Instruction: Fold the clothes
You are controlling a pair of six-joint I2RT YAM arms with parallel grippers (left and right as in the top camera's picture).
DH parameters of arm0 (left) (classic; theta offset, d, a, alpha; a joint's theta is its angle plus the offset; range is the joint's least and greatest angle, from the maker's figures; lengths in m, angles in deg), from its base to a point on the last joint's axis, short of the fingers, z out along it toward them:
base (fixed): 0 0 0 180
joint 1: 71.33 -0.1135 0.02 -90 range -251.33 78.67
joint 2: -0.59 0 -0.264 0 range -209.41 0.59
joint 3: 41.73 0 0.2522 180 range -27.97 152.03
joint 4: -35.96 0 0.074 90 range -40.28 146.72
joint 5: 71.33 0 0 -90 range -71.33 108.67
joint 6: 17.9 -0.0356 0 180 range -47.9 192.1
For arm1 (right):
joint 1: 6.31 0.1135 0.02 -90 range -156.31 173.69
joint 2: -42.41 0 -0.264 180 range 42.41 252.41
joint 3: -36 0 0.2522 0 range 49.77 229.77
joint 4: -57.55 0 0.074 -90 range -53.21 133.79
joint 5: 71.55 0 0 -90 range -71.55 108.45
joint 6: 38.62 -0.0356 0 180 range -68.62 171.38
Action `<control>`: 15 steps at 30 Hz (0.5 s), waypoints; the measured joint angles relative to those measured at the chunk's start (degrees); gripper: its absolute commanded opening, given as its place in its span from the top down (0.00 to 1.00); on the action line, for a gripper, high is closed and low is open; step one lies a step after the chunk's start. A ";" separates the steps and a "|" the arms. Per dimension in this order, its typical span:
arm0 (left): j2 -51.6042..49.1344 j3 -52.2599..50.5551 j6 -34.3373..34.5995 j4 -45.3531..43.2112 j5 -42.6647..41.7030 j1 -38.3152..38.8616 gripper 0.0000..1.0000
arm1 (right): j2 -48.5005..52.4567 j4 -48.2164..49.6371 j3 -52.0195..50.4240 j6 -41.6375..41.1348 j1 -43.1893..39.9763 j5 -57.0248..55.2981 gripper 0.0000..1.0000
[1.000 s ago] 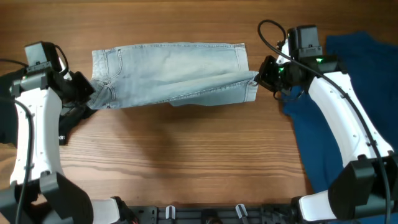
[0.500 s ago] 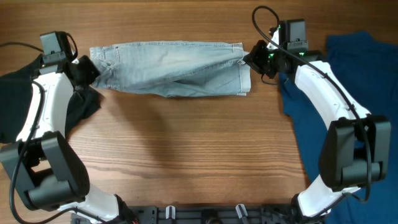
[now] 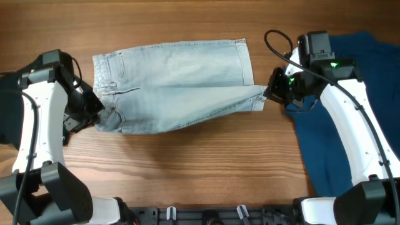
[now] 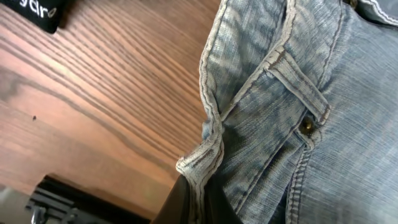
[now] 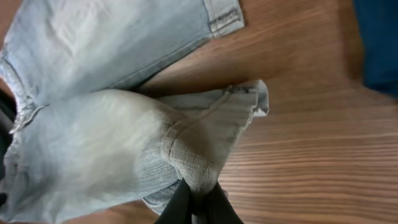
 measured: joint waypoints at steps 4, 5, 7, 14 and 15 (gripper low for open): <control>0.00 0.00 0.66 -5.27 -0.11 0.02 0.87 | 0.50 7.04 -0.04 -0.02 0.00 -1.01 0.91; 0.00 0.00 0.79 -7.19 -0.22 0.02 0.87 | 1.27 8.61 -0.02 -0.48 0.02 -1.05 0.91; -0.02 0.00 0.81 -10.84 -0.20 0.02 0.86 | 4.31 11.34 -0.02 -1.25 0.02 -1.03 0.91; -3.85 0.15 1.03 -1.05 -0.28 0.02 0.96 | 11.37 10.27 0.04 0.24 -0.52 -1.05 0.95; -3.85 0.13 1.01 3.85 -0.79 0.02 0.96 | 10.99 6.80 0.22 0.96 -0.98 -2.12 0.95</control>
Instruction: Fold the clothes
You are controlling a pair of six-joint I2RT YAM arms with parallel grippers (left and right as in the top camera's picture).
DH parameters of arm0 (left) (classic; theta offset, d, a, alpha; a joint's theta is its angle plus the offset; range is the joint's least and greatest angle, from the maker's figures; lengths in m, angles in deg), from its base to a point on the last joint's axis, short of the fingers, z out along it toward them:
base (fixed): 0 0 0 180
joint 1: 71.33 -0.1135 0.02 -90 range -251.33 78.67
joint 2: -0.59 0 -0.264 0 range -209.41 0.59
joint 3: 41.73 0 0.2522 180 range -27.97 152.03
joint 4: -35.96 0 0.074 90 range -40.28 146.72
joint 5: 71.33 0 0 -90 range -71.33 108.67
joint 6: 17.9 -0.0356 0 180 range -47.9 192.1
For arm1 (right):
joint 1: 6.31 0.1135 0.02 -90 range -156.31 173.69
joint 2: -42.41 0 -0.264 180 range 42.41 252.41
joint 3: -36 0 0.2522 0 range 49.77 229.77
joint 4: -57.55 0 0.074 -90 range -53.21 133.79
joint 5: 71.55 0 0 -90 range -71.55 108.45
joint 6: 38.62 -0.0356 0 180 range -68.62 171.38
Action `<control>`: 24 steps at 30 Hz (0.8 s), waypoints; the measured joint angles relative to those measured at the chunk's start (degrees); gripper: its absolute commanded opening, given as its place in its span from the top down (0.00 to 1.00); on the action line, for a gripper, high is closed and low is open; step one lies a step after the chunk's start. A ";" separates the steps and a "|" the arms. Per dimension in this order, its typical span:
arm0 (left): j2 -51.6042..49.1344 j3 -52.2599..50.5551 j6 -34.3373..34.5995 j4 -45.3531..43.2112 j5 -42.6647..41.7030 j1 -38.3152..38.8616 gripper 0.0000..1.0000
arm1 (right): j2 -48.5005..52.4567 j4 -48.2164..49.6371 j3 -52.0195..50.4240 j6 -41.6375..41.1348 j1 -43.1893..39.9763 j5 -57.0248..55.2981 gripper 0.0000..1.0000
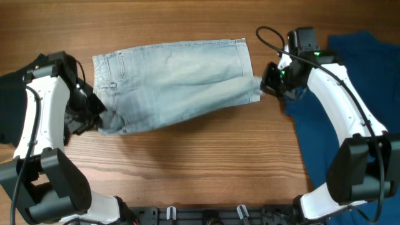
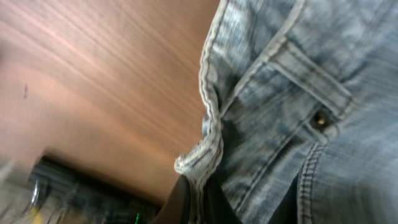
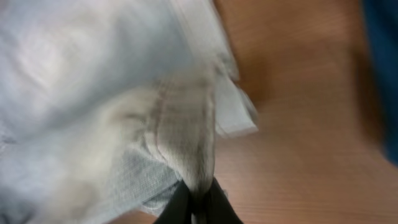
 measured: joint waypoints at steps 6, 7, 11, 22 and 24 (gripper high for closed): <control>0.00 0.00 0.02 6.64 -5.77 6.19 0.96 | -14.36 -11.19 0.50 7.87 -9.31 -5.33 0.92; 0.00 0.00 0.39 7.13 -5.73 7.04 0.96 | -14.43 -11.04 0.50 8.52 -9.60 -4.98 0.91; 0.00 -2.93 3.04 5.31 -3.50 10.56 0.86 | -13.77 -5.49 0.50 9.33 -9.01 -2.97 0.89; -0.02 -4.44 4.15 -24.20 6.01 7.26 0.69 | -1.09 13.79 0.50 7.74 -8.20 4.00 0.92; -0.02 -4.42 4.31 -23.43 4.61 7.26 0.68 | -0.59 14.27 0.50 7.63 -7.72 5.20 0.92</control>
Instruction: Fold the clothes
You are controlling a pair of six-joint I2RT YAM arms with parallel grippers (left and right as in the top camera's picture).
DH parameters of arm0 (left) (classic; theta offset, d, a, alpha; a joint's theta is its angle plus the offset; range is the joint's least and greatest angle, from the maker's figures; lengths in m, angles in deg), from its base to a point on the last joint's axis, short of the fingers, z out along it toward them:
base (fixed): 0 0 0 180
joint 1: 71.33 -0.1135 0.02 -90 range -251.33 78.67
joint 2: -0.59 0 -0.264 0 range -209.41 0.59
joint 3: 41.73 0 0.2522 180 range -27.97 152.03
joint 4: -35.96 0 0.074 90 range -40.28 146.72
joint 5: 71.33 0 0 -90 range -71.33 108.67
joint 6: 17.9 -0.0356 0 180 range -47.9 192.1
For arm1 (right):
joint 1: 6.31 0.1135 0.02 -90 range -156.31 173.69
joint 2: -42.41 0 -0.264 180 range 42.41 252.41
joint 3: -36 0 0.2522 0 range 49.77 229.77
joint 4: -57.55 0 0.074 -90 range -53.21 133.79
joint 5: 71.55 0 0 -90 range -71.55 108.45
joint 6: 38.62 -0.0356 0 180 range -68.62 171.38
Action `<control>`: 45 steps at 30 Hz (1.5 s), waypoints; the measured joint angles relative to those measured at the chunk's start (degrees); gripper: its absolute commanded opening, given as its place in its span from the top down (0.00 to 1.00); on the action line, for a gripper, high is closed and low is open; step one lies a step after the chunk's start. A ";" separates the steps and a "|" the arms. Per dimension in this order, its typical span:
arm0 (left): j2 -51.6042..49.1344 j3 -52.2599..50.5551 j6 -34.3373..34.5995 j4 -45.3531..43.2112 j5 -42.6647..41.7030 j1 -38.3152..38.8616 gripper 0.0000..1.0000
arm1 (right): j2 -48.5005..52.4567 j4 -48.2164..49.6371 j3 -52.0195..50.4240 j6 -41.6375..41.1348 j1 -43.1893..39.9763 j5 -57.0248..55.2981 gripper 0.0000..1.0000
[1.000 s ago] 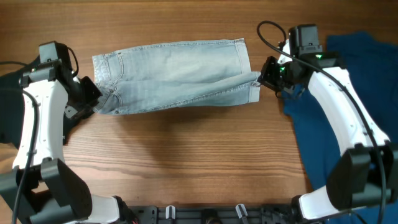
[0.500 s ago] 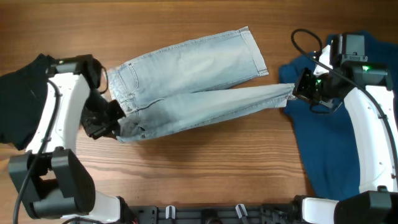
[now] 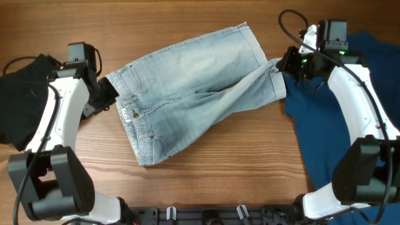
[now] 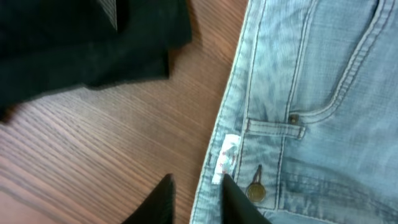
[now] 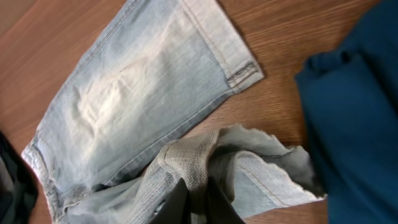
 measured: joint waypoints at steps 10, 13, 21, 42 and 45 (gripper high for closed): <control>0.11 -8.50 -3.37 17.00 -14.97 9.53 0.67 | 0.39 -4.46 0.00 -1.38 0.90 1.07 0.92; 0.74 -15.17 3.02 13.90 -15.30 14.71 0.63 | 0.39 -5.60 0.02 -1.40 0.90 1.05 0.92; 1.03 -24.74 12.74 3.02 -15.52 15.93 0.56 | 0.39 -6.23 0.02 -1.40 0.90 1.03 0.92; 3.87 -26.40 13.05 9.44 -16.50 14.78 0.96 | 0.42 -7.04 0.02 -1.38 0.90 0.59 0.91; 8.50 -22.86 11.72 14.56 -16.28 11.37 0.96 | 0.42 -7.61 0.02 -1.11 0.90 0.59 0.91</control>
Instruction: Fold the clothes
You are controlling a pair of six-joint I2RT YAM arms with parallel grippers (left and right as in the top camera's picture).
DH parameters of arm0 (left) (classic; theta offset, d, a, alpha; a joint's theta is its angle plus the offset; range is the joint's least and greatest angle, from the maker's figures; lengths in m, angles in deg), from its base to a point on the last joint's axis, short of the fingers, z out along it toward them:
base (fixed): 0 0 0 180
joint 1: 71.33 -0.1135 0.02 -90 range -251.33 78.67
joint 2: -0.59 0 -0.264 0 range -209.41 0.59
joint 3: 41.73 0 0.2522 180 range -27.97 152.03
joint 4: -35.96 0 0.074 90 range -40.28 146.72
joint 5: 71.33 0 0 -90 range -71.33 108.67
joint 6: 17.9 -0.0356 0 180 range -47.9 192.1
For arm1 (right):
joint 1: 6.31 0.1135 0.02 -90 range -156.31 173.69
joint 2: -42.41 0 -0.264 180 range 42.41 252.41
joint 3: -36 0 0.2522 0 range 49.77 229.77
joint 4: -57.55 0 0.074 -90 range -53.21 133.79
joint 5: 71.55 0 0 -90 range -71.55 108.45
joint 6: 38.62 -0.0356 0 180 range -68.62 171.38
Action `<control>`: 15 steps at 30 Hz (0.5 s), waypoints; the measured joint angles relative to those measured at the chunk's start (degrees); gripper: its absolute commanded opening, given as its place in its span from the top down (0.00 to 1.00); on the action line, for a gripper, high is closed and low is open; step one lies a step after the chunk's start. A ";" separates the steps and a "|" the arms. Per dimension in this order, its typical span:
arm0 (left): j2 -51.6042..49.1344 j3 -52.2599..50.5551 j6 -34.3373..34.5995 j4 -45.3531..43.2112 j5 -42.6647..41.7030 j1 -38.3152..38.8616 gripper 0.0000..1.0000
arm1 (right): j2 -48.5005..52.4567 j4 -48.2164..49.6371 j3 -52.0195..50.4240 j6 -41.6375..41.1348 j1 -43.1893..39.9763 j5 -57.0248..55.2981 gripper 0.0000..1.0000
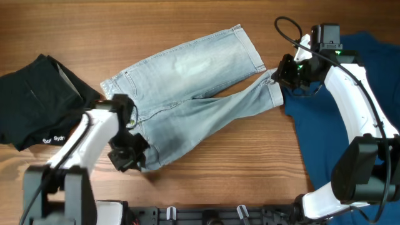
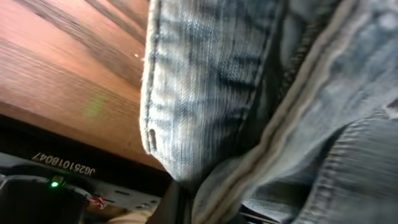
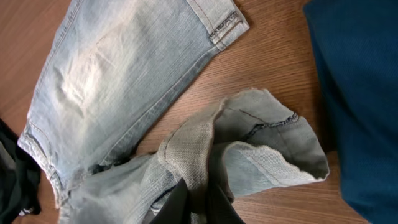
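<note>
Light-blue denim shorts (image 1: 187, 94) lie flat and slanted on the table, waistband at the near left, leg hems at the far right. My left gripper (image 1: 130, 157) is shut on the near corner of the waistband. The left wrist view shows only denim (image 2: 249, 93) bunched over that gripper (image 2: 189, 205). My right gripper (image 1: 282, 74) is shut on the hem of the nearer leg. In the right wrist view the pinched fold (image 3: 193, 149) rises from that gripper (image 3: 198, 199). The other leg (image 3: 124, 74) lies flat beyond it.
A black folded garment (image 1: 37, 100) lies at the left edge, close to the waistband. A dark blue garment (image 1: 350, 119) covers the right side under my right arm. Bare wooden table (image 1: 219, 181) runs along the front.
My left gripper was open at the far waistband corner beside the black garment. Now it is shut on the near waistband corner. My right gripper keeps its hold on the leg hem, barely moved.
The shorts first lay folded lengthwise, with my grippers shut on the waistband and the leg end. Then the fold was pulled a little farther back. Then the shorts lay opened out and slanted, my left gripper open. Now both grippers hold them again.
</note>
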 measured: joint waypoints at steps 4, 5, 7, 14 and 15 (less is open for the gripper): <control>6.08 2.12 -0.92 -1.46 0.66 -7.63 0.96 | 0.00 3.15 -0.02 4.44 0.00 4.52 0.93; 6.88 2.36 -1.03 -2.16 0.83 -9.31 0.96 | 0.00 4.92 -0.02 4.98 0.00 6.03 0.94; 7.82 2.51 -1.09 -4.98 0.87 -12.09 0.96 | 0.00 8.55 -0.02 4.90 0.11 8.35 0.94; 7.91 2.64 -0.96 -19.08 0.61 -15.04 0.96 | 0.20 21.92 -0.02 -1.20 0.44 12.15 0.94; 7.91 2.64 -0.94 -20.55 0.59 -15.52 0.96 | 0.20 23.28 -0.02 -1.66 0.66 12.55 0.94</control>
